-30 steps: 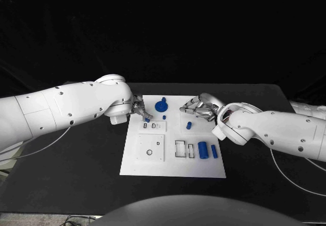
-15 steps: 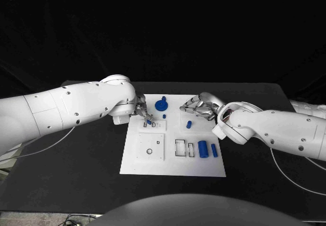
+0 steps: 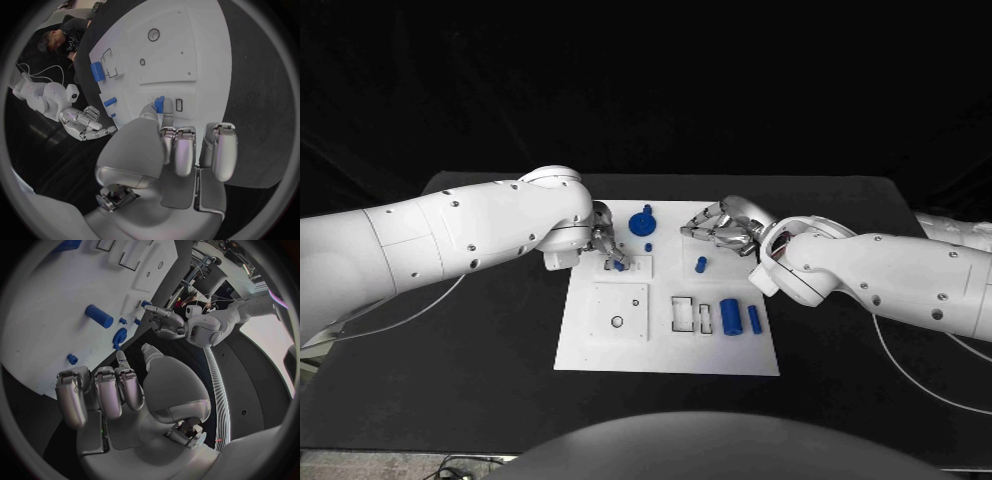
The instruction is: Assemble the parts on the task board
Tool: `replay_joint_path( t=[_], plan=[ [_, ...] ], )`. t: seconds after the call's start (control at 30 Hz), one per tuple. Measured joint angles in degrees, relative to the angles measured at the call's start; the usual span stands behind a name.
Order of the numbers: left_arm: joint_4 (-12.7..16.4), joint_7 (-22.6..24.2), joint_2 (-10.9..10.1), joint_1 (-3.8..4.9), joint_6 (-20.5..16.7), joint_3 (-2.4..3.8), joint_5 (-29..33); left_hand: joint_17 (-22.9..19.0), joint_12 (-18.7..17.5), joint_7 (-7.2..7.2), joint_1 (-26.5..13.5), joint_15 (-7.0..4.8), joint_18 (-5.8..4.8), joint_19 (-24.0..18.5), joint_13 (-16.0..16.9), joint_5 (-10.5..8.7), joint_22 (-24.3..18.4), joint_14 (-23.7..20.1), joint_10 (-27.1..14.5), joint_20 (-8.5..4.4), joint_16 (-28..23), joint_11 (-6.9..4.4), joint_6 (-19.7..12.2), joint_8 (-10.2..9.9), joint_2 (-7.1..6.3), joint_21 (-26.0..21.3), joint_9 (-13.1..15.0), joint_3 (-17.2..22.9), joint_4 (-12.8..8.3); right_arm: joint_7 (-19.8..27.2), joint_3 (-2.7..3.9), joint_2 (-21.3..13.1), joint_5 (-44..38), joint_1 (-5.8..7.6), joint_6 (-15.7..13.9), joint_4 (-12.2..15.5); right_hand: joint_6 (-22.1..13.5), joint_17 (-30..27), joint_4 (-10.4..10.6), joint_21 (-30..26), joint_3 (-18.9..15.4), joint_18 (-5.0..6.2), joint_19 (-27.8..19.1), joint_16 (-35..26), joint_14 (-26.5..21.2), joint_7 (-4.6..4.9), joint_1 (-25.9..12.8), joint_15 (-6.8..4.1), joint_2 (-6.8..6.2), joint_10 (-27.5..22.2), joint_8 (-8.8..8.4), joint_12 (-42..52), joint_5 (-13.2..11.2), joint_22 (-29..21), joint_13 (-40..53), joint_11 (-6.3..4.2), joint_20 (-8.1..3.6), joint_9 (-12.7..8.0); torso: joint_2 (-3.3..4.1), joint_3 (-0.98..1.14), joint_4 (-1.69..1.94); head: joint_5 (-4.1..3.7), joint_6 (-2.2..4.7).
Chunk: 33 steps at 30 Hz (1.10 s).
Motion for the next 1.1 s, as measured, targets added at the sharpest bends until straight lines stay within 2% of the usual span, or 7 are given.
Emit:
replay_joint_path(
  t=[0.33,1.1],
  plan=[
    [-0.29,0.18,0.7,-0.3,-0.09,0.0,-0.23,0.0,0.0,0.01,0.0,0.0,0.0,0.0,0.0,-0.16,0.0,0.0,0.0,0.0,0.0,0.0,0.01,0.0,0.01,0.0,0.14,0.18,0.13,0.0,0.01,0.03,0.0,0.0,0.01,-0.02,0.0,0.0,0.0,0.0,0.0,0.0,0.0,0.0,0.0,0.0,0.0,0.0,0.0,0.0,0.0,0.0,0.0,-0.01,0.0,0.0,0.0,-0.01,-0.03,-0.02,0.0,-0.04,-0.02],
    [-0.82,1.01,0.64,-0.36,-1.58,0.01,-0.59,-0.01,0.03,0.12,-0.01,0.0,0.0,0.0,0.0,-0.46,0.0,0.0,0.0,0.0,0.0,0.0,0.11,-0.4,0.01,0.0,0.12,0.98,0.13,-0.05,0.0,-0.01,-0.01,0.0,0.03,-0.04,0.0,-0.01,0.0,0.0,0.0,0.0,0.0,0.0,0.0,0.0,0.0,0.0,0.0,0.0,0.0,0.0,0.0,-0.02,-0.01,0.0,0.0,-0.02,-0.01,-0.01,0.01,-0.03,0.0]
  ],
)
